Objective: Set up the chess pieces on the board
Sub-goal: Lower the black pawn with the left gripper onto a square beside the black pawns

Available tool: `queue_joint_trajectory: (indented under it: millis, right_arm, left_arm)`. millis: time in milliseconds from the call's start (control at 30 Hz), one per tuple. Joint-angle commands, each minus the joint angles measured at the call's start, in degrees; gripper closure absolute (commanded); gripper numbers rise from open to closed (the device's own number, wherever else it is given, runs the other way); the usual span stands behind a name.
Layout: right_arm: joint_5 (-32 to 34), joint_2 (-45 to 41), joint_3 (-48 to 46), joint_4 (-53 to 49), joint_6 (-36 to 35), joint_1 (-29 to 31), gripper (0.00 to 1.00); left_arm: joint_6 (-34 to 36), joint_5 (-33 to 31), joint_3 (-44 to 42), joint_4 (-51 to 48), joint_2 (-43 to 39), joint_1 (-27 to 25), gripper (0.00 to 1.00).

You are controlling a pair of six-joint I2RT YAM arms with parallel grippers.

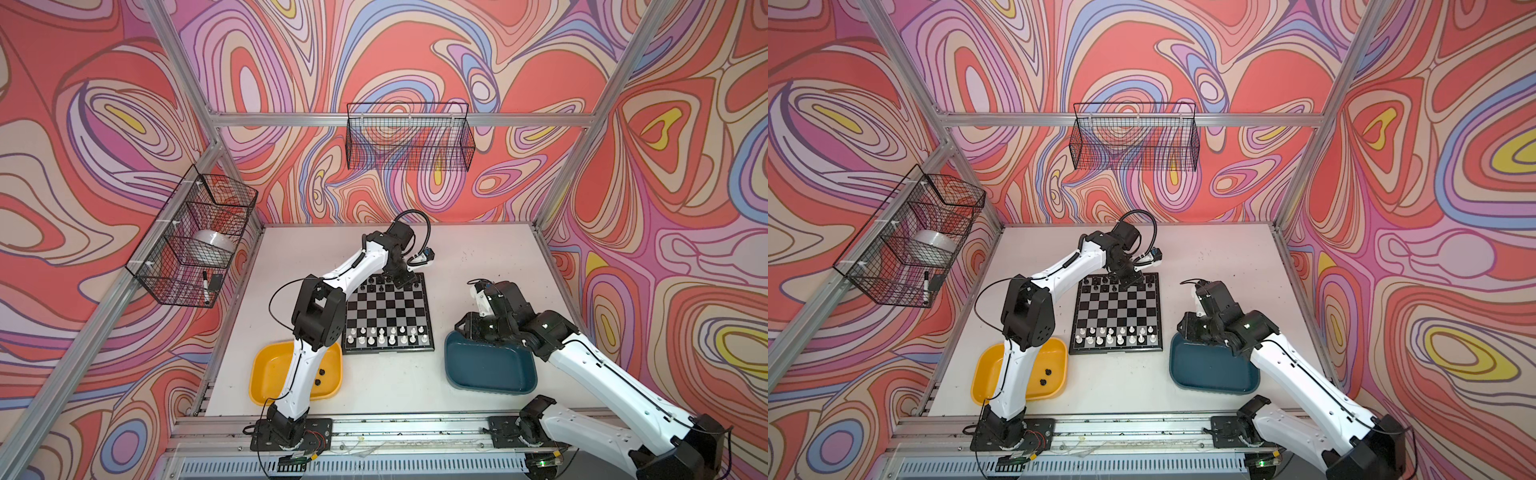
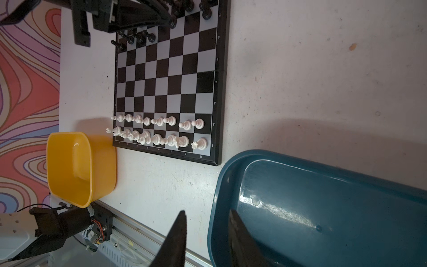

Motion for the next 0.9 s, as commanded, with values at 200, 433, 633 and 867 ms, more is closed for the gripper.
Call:
queue_joint_trajectory:
  millis: [200,433,633,867]
  right_arm:
    - [0.3,-0.7,-1.7,0.6,0.3,-0.1,0.69]
    - [0.2,-1.0,-2.0,0.3,0.2,-0.1,0.69]
    - [0.3,-1.7,-2.5,0.4,0.6,-0.1,0.69]
    - [0.4,-2.0,-3.1,0.4,0.8,-0.1,0.69]
  left_arm:
    - [-0.9,-2.2,2.2,2.2,3.5,-0.4,0.93]
    - [-1.4,-3.5,1.8,3.8,4.4,-0.4,0.93]
    - [-1.0,-4.7,1.3,4.0,4.9,-0.4,0.93]
    - [-1.1,-4.8,0.1,5.0,5.0,-0.4,0.93]
